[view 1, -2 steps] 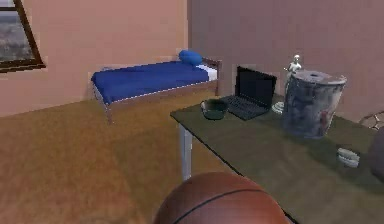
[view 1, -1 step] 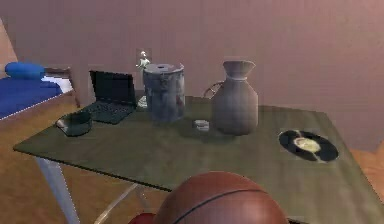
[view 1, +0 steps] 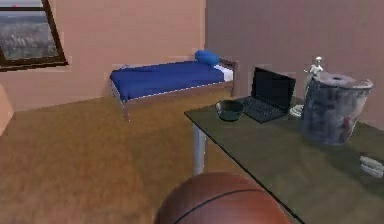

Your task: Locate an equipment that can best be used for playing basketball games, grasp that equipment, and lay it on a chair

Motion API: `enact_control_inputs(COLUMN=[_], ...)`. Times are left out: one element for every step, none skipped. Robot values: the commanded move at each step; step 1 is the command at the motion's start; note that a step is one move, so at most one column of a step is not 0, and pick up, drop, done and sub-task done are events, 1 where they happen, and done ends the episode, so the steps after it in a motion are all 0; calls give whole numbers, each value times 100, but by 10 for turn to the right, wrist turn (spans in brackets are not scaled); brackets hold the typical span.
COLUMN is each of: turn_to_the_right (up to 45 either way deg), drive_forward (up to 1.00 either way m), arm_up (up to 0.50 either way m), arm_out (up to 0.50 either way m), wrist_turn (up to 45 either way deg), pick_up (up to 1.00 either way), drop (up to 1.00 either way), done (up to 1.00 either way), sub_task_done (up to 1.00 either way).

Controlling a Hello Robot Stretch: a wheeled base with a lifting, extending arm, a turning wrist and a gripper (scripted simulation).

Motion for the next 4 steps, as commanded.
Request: enact_control_inputs(turn_to_the_right=[-300, 0, 0, 0], drive_forward=[0, 0, 0, 0], arm_up=[0, 0, 0, -44], arm_out=[0, 32, 0, 0], wrist_turn=[0, 0, 390, 0], pick_up=[0, 0, 0, 0], drop=[0, 0, 0, 0], done=[0, 0, 0, 0], sub_task_done=[0, 0, 0, 0])
